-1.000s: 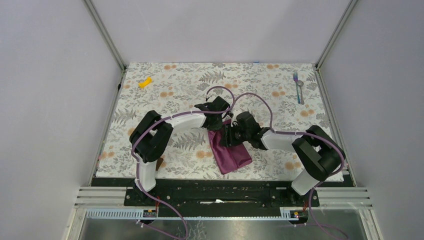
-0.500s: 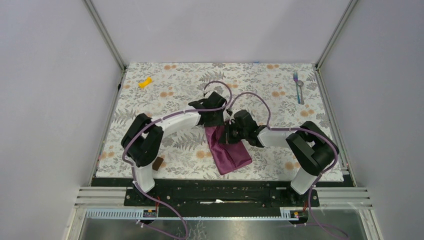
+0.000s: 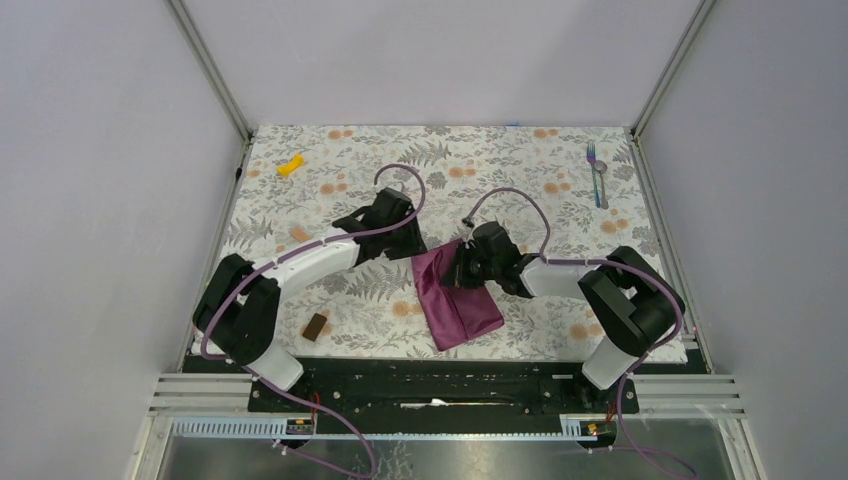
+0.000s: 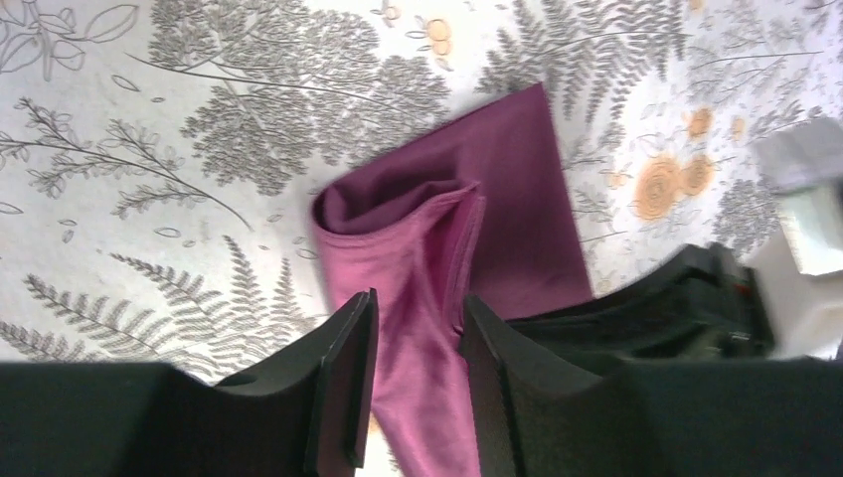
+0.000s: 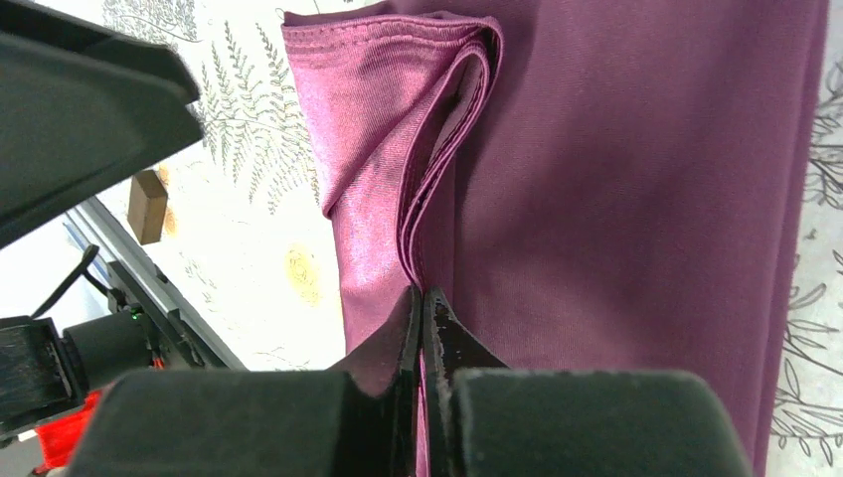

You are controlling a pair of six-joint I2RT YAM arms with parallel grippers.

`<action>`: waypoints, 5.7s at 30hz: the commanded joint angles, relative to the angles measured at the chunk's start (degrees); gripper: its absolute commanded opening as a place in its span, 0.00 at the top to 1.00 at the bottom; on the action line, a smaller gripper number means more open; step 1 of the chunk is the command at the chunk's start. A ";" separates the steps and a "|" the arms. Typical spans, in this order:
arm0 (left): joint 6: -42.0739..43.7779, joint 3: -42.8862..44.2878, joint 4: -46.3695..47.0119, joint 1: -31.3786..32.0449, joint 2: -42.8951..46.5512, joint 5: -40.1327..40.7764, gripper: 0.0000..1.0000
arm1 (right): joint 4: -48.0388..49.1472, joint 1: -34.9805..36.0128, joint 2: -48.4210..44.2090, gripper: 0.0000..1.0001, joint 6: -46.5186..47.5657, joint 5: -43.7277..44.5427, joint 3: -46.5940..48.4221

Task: Fold the napkin into a case and place the utensils inside
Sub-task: Smooth out the 2/3-rectangle-folded napkin at the center of the board, then pick up the 2/3-rectangle-folded napkin at the center of the board.

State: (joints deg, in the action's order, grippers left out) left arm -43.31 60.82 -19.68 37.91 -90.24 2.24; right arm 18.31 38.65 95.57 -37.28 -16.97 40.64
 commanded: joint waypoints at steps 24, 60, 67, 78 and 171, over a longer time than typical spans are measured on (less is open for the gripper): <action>-4.48 -9.76 20.39 -5.84 0.05 -17.80 0.75 | 6.48 -3.58 3.10 0.59 4.89 -5.25 1.50; -1.57 -6.57 25.45 -8.61 -13.00 -22.52 0.86 | 5.34 -3.54 6.58 1.00 0.81 -4.88 2.82; -1.50 -8.38 28.12 -9.08 -16.94 -24.12 0.88 | -1.40 -3.56 4.08 0.85 2.68 -4.56 5.32; 0.25 -9.05 27.76 -9.08 -17.75 -26.05 0.90 | -14.95 -3.55 -3.50 0.41 11.11 -10.58 11.79; 7.70 8.75 -7.57 4.93 -5.12 -5.56 0.19 | -34.19 -25.15 -16.02 0.15 5.89 -3.58 -3.98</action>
State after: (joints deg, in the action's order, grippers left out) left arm -28.84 71.75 -22.20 33.39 -104.51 -16.40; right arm -5.45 18.90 82.87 -35.00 -29.89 35.14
